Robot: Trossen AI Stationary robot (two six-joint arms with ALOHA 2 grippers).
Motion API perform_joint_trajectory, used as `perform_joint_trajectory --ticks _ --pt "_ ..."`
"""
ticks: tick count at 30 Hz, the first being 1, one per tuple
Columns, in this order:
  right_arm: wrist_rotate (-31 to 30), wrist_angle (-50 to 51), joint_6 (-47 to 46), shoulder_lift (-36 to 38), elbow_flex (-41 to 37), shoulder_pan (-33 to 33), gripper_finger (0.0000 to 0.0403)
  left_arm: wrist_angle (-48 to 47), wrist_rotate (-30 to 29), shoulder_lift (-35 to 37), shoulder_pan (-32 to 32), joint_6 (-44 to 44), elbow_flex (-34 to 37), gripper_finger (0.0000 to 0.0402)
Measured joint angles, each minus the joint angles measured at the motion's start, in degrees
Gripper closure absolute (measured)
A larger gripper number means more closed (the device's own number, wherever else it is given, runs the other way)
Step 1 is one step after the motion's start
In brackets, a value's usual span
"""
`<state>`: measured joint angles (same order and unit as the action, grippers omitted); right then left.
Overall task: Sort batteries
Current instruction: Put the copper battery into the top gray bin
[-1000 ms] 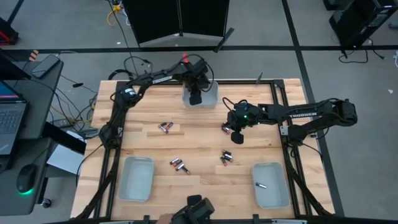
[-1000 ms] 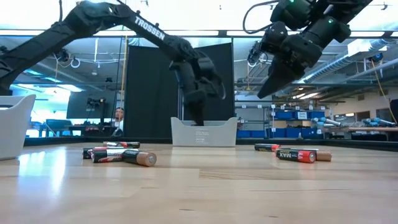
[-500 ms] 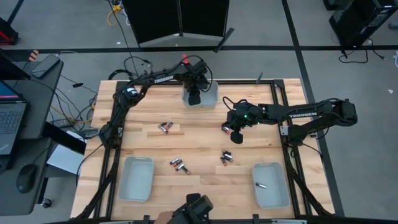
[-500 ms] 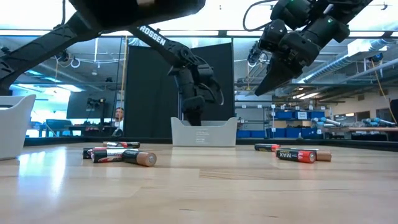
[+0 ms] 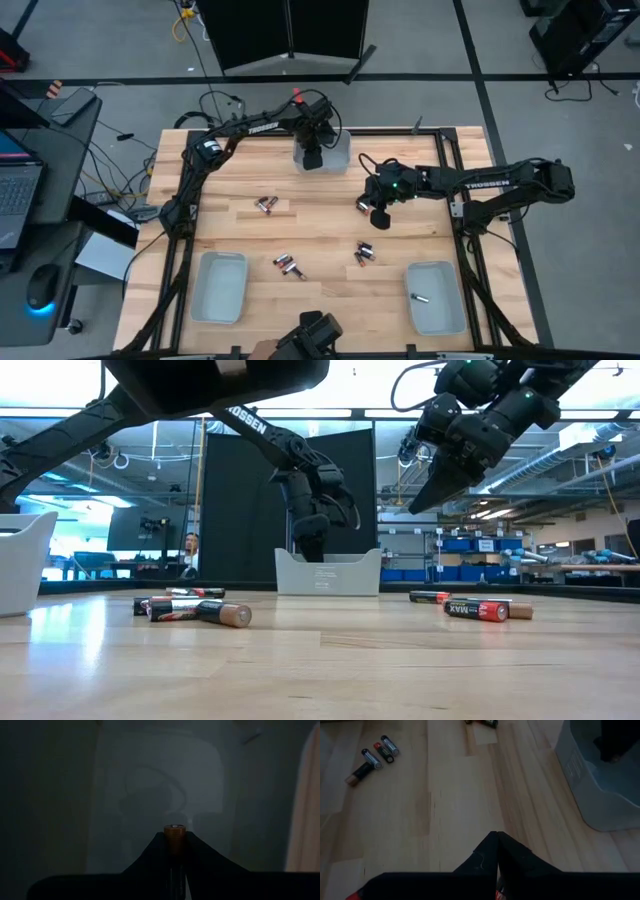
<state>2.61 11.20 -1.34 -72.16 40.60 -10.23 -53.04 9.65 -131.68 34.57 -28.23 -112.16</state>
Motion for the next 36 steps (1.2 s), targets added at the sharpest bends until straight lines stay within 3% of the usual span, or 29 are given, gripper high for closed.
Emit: perform_joint_trajectory --ticks 27,36 --pt "0.0 0.1 -0.1 0.0 0.0 -0.1 0.0384 -0.3 -2.7 -2.4 0.0 0.2 -0.5 0.0355" --pt "0.0 0.1 -0.1 0.0 0.0 -0.1 0.0378 -0.4 -2.6 -2.5 -0.2 0.3 -0.7 0.0288"
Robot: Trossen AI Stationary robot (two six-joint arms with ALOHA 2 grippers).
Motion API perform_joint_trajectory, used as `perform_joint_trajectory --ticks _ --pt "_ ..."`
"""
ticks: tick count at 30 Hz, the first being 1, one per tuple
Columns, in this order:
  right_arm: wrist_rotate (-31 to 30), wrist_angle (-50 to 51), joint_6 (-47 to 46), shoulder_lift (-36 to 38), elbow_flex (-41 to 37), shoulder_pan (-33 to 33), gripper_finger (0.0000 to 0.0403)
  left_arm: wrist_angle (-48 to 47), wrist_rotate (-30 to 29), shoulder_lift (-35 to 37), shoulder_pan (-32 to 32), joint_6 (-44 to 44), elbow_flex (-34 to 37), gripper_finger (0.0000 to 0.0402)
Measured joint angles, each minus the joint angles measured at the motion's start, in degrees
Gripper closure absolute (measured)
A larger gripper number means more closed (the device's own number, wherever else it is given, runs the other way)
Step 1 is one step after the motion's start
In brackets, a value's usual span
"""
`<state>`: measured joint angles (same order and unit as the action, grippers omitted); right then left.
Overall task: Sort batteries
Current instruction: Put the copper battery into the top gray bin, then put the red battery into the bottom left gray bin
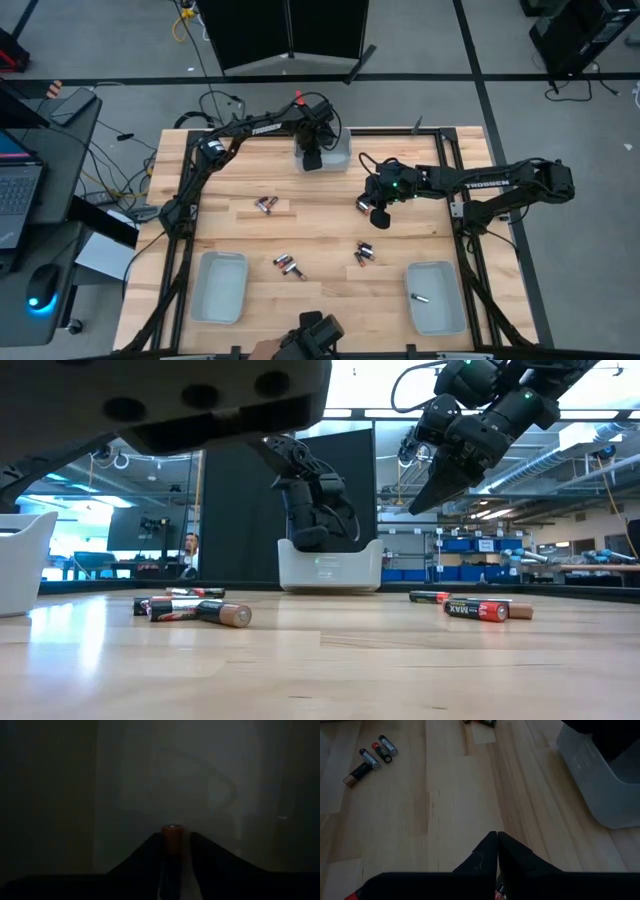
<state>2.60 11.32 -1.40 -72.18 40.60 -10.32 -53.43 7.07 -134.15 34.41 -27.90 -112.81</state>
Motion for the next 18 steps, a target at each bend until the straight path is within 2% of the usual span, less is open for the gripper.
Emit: perform_joint_trajectory --ticks 14,16,18 --pt "0.0 0.0 0.1 0.0 0.0 0.0 0.0365 -0.5 1.1 4.2 -1.0 1.3 -3.3 0.0283" --pt "-0.1 0.1 0.1 0.0 0.0 0.0 0.0364 -0.5 3.3 5.7 -1.2 1.3 -2.9 0.0283" --pt "-0.1 0.7 0.1 0.2 0.0 0.0 0.0364 -1.0 8.2 7.7 -1.2 1.4 -1.7 0.0283"
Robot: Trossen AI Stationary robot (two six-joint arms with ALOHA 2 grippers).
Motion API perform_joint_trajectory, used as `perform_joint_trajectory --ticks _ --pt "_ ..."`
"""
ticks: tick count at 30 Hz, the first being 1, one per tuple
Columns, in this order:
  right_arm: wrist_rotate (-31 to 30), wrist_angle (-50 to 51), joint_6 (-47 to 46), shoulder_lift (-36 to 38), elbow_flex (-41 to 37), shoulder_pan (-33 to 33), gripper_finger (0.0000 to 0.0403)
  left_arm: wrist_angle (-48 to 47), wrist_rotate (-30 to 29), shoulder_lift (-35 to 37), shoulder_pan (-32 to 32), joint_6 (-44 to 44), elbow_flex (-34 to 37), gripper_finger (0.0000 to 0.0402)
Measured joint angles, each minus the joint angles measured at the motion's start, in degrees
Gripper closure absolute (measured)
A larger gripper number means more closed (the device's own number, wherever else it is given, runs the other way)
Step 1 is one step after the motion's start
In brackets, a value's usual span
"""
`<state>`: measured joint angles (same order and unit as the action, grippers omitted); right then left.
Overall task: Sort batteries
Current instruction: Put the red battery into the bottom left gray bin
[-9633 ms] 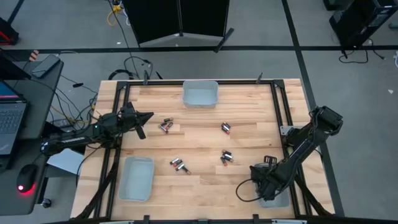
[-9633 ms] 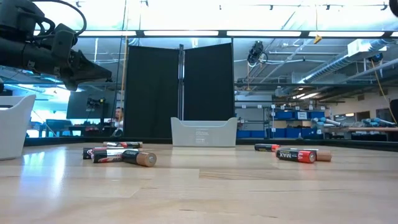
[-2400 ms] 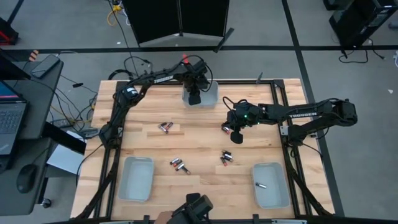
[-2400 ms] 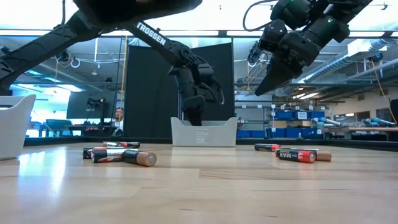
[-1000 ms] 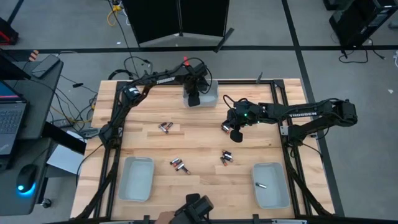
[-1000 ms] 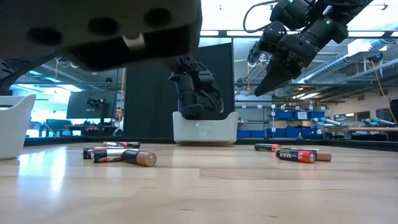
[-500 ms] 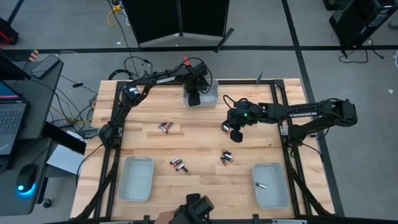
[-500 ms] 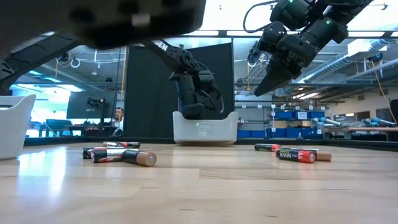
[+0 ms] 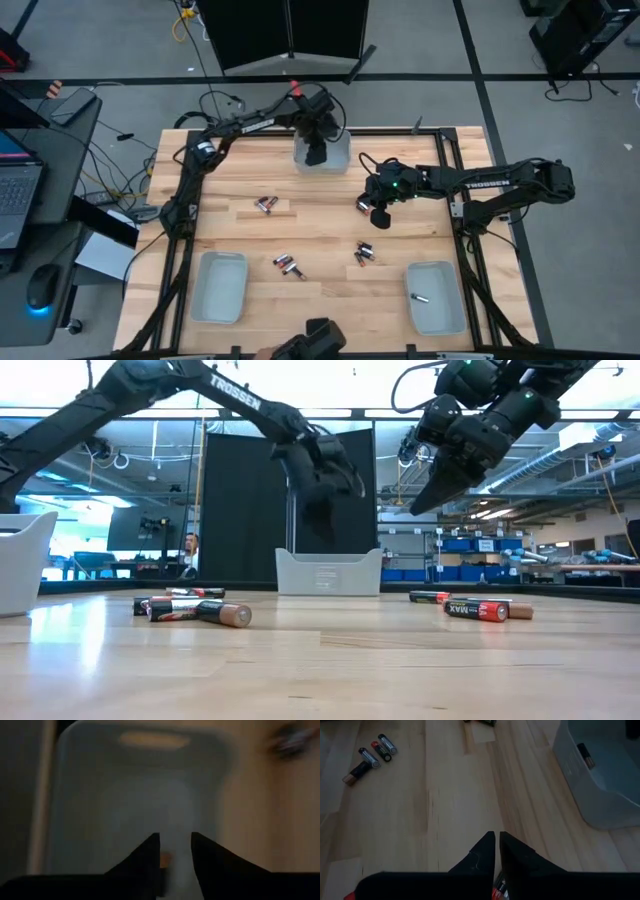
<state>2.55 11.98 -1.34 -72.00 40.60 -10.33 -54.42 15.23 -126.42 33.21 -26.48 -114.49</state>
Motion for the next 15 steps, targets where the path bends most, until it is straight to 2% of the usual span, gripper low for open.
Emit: perform_joint_trajectory --ticks 3,9,15 --pt "0.0 2.0 0.3 0.5 0.0 0.0 0.0364 -1.5 5.0 3.4 -0.4 0.6 2.8 0.0288" --pt "-0.1 4.9 1.7 0.7 0.0 0.0 0.0364 3.9 3.4 14.1 -3.5 3.0 14.4 0.0305" --pt "0.2 4.8 2.5 0.7 0.0 0.2 0.0364 24.1 -0.4 27.0 -8.0 8.8 34.3 0.0307"
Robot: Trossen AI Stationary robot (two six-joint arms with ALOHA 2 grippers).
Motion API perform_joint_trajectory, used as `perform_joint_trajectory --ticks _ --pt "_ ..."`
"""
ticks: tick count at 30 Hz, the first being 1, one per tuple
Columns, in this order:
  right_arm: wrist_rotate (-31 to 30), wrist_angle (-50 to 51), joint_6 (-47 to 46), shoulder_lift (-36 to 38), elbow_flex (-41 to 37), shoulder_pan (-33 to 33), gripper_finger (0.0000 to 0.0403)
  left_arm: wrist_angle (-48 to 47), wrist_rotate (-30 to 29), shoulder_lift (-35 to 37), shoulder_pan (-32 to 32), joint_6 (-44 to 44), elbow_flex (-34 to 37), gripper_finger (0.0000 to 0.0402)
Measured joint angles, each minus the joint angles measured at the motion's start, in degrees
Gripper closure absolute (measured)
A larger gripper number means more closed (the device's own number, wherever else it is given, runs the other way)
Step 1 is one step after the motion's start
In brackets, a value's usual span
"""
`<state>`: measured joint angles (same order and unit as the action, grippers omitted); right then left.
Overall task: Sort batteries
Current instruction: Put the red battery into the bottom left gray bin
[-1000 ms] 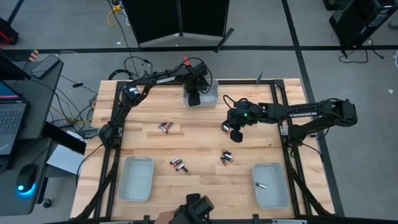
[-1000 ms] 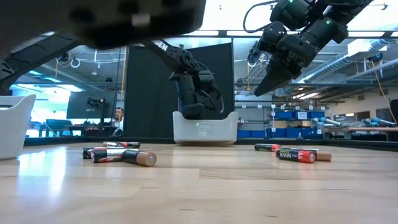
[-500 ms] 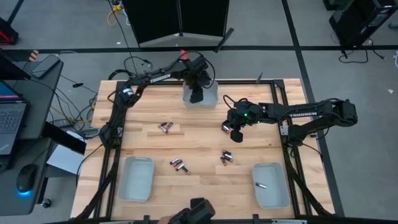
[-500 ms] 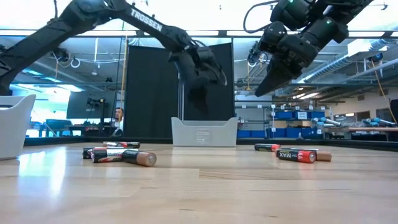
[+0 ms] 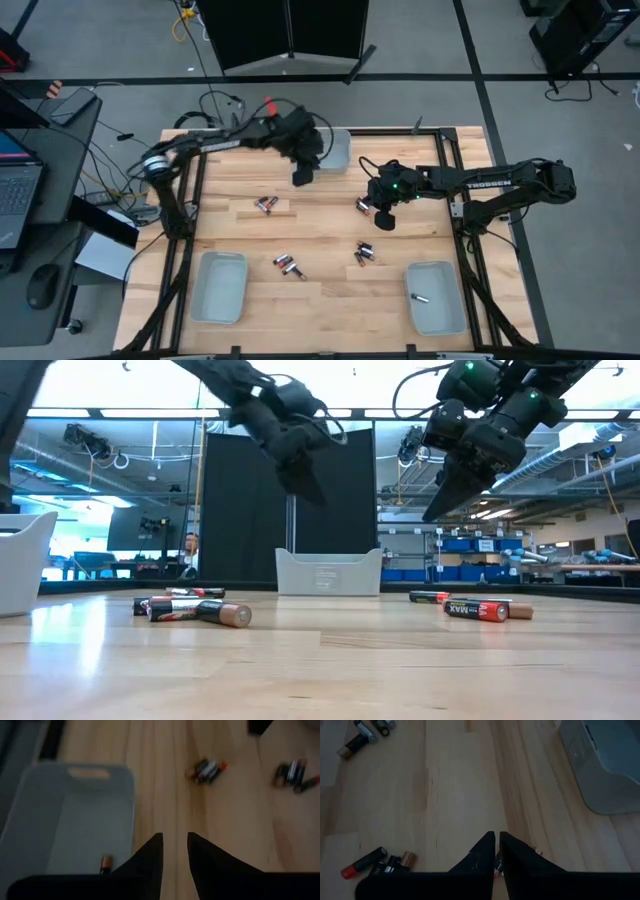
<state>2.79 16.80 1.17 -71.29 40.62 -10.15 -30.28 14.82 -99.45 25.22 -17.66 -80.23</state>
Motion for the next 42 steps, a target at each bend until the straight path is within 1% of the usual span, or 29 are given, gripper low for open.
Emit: perform_joint_trajectory --ticks 3,6,9,12,17,22,25,28,31,36,42 --pt "1.8 0.0 -0.6 0.0 0.0 0.1 0.0364 11.5 -1.4 5.7 -2.8 4.6 10.1 0.0307" --pt "3.1 -0.5 -3.2 0.0 0.0 0.9 0.0364 21.7 -2.3 10.5 -6.0 8.3 18.9 0.0307" --pt "3.1 -1.3 -7.4 0.0 0.0 2.9 0.0362 31.2 -5.5 14.4 -9.3 11.2 26.5 0.0307" --pt "1.0 -1.8 -12.0 0.0 0.0 6.5 0.0349 40.5 -8.2 16.8 -12.2 13.9 32.9 0.0307" --pt "-5.2 -1.8 -22.2 0.0 0.0 13.6 0.0306 52.7 -8.9 18.5 -16.0 15.8 39.8 0.0307" --pt "-11.0 -1.6 -34.0 0.0 0.0 21.4 0.0268 60.6 -9.6 18.5 -17.9 16.1 43.2 0.0307" --pt "-14.0 -1.6 -40.0 0.0 0.0 25.2 0.0252 62.5 -11.5 18.5 -18.3 16.1 44.1 0.0307" --pt "-15.2 -1.5 -46.1 0.0 0.0 28.2 0.0245 63.5 -11.8 18.5 -18.6 16.1 44.1 0.0307" --pt "-16.4 -0.9 -50.2 -1.5 0.9 31.5 0.0244 63.6 -11.8 18.5 -19.1 15.9 44.1 0.0307" --pt "-17.3 3.2 -53.7 -7.8 6.7 34.7 0.0244 63.9 -12.0 18.5 -20.0 14.9 44.1 0.0307" --pt "-16.8 15.7 -61.8 -17.6 16.9 35.7 0.0244 64.3 -13.3 18.5 -20.6 14.9 44.1 0.0307"
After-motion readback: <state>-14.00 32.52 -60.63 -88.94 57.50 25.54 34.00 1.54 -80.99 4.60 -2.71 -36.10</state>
